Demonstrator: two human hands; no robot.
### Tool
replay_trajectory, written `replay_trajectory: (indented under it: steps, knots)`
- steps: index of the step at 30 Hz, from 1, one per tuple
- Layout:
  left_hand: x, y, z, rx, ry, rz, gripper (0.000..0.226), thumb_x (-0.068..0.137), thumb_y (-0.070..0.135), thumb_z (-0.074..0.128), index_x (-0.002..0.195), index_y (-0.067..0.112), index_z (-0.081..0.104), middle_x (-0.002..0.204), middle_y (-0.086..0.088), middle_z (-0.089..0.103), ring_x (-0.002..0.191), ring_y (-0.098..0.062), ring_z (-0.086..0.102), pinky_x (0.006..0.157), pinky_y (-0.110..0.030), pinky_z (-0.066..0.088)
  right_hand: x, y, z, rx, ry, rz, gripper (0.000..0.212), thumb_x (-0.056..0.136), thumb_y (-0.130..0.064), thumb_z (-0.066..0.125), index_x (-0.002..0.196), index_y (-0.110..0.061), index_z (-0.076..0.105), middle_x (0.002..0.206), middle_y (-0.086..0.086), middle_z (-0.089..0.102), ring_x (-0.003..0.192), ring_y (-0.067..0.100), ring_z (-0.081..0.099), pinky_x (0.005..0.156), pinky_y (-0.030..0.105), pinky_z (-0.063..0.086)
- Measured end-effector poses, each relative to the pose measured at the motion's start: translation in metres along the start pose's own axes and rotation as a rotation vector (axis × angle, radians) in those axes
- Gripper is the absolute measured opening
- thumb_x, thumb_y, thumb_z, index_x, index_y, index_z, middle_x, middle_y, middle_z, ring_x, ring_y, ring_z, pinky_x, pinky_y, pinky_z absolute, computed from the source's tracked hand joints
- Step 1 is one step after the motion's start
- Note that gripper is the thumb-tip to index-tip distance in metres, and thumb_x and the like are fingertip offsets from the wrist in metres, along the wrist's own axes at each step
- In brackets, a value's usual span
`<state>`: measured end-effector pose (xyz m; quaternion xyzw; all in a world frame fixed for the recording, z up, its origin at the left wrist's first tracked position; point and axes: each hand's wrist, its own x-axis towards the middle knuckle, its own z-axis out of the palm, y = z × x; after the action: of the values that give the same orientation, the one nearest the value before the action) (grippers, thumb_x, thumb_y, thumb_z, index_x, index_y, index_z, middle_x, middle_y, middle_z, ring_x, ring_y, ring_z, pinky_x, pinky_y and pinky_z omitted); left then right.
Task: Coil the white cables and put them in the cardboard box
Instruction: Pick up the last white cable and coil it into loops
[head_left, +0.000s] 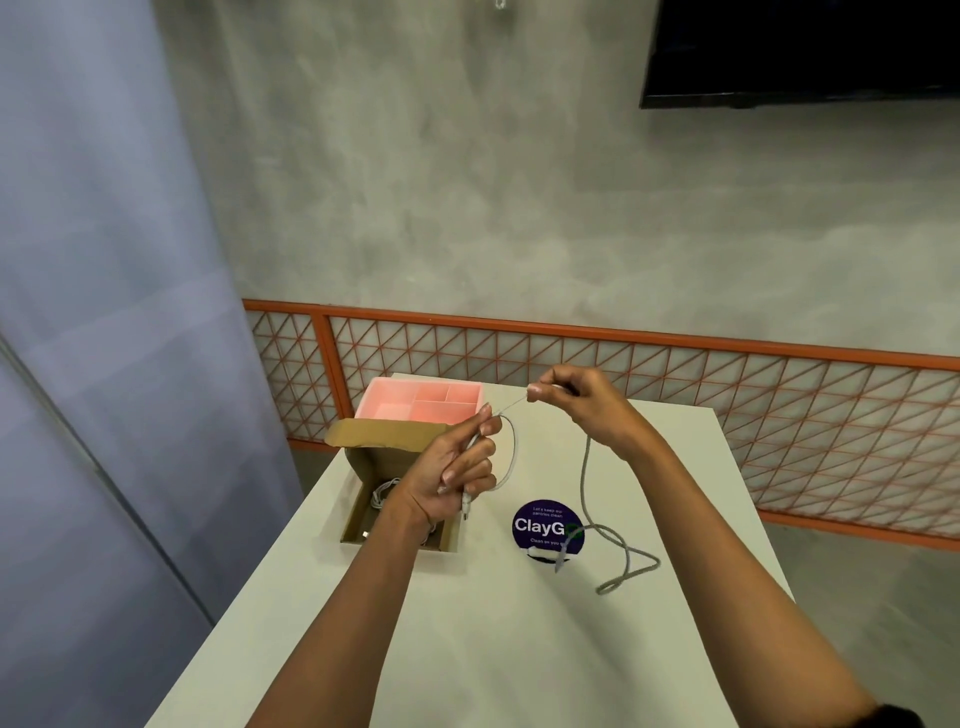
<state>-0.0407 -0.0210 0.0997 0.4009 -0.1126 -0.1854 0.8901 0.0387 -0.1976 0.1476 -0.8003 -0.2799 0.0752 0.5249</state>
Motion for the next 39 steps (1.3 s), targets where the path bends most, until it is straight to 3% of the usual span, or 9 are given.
replay_trajectory:
  steps: [4,9,13,19,24,27,31,36,39]
  knots:
    - [0.002,-0.004,-0.001,0.01,-0.001,-0.04,0.027,0.086,0.036,0.063,0.071,0.015,0.055,0.03,0.004,0.038,0.021,-0.004,0.031,0.031,-0.013,0.032,0.004,0.004,0.004,0.001,0.13,-0.047,0.015,0.09,-0.026,0.062,0.082,-0.014,0.067,0.082,-0.004,0.06,0.064,-0.012,0.052,0.061,0.002,0.037]
    - [0.003,-0.002,0.003,-0.032,0.024,0.028,0.027,0.084,0.034,0.068,0.077,0.012,0.053,0.03,0.004,0.038,0.02,-0.003,0.031,0.031,-0.013,0.03,0.002,0.013,0.01,0.009,0.179,-0.022,0.017,0.09,-0.029,0.062,0.081,-0.016,0.067,0.081,-0.004,0.064,0.073,0.002,0.052,0.069,0.019,0.039]
    - [0.006,0.006,0.009,0.046,0.179,0.146,0.034,0.095,0.03,0.041,0.104,0.003,0.059,0.031,0.005,0.035,0.023,-0.003,0.028,0.037,-0.014,0.027,-0.006,0.028,0.015,-0.027,-0.057,0.062,0.031,0.1,-0.031,0.041,0.091,-0.011,0.063,0.065,-0.009,0.046,0.06,0.006,0.043,0.055,0.011,0.036]
    - [0.018,0.008,0.008,0.194,0.27,0.237,0.046,0.1,0.026,0.037,0.139,0.002,0.043,0.043,0.006,0.042,0.04,-0.003,0.042,0.065,-0.019,0.053,-0.014,0.036,0.033,-0.048,-0.411,0.284,0.032,0.105,-0.027,0.024,0.105,-0.008,0.05,0.066,0.002,0.054,0.06,0.013,0.059,0.07,0.027,0.049]
    - [0.029,0.008,0.012,0.209,0.345,0.277,0.038,0.101,0.019,0.037,0.137,0.005,0.041,0.085,-0.006,0.074,0.081,-0.018,0.072,0.092,-0.037,0.051,-0.016,0.026,0.041,-0.238,-0.547,0.292,0.027,0.104,-0.028,0.029,0.105,-0.009,0.048,0.066,0.0,0.05,0.05,0.011,0.042,0.057,0.022,0.041]
    - [0.031,0.006,0.013,0.307,0.354,0.254,0.034,0.103,0.026,0.033,0.133,0.012,0.041,0.107,-0.005,0.072,0.103,-0.023,0.068,0.099,-0.043,0.045,-0.018,0.016,0.041,-0.273,-0.634,0.291,0.026,0.104,-0.025,0.031,0.104,-0.008,0.05,0.063,0.0,0.047,0.047,0.01,0.038,0.055,0.021,0.04]
    - [0.03,0.004,0.013,0.551,0.401,0.247,0.03,0.103,0.031,0.029,0.102,0.033,0.059,0.108,0.003,0.072,0.106,-0.019,0.067,0.107,-0.047,0.031,-0.018,0.003,0.033,-0.341,-0.729,0.347,0.028,0.103,-0.026,0.033,0.104,-0.009,0.055,0.064,0.001,0.046,0.05,0.012,0.035,0.053,0.022,0.038]
    - [0.028,-0.005,-0.001,0.744,0.449,0.084,0.023,0.099,0.043,0.034,0.116,0.046,0.05,0.117,0.002,0.068,0.106,-0.016,0.066,0.107,-0.049,0.036,-0.014,-0.013,0.014,-0.511,-0.651,0.224,0.035,0.101,-0.031,0.039,0.097,-0.009,0.066,0.06,-0.004,0.044,0.055,0.01,0.038,0.056,0.022,0.035]
    - [0.028,-0.008,-0.006,0.847,0.451,-0.047,0.042,0.099,0.044,0.035,0.139,0.034,0.04,0.13,-0.005,0.061,0.114,-0.023,0.061,0.109,-0.047,0.035,-0.01,-0.015,0.006,-0.589,-0.505,0.135,0.038,0.097,-0.041,0.046,0.084,-0.014,0.07,0.059,-0.004,0.051,0.055,0.008,0.046,0.059,0.022,0.038]
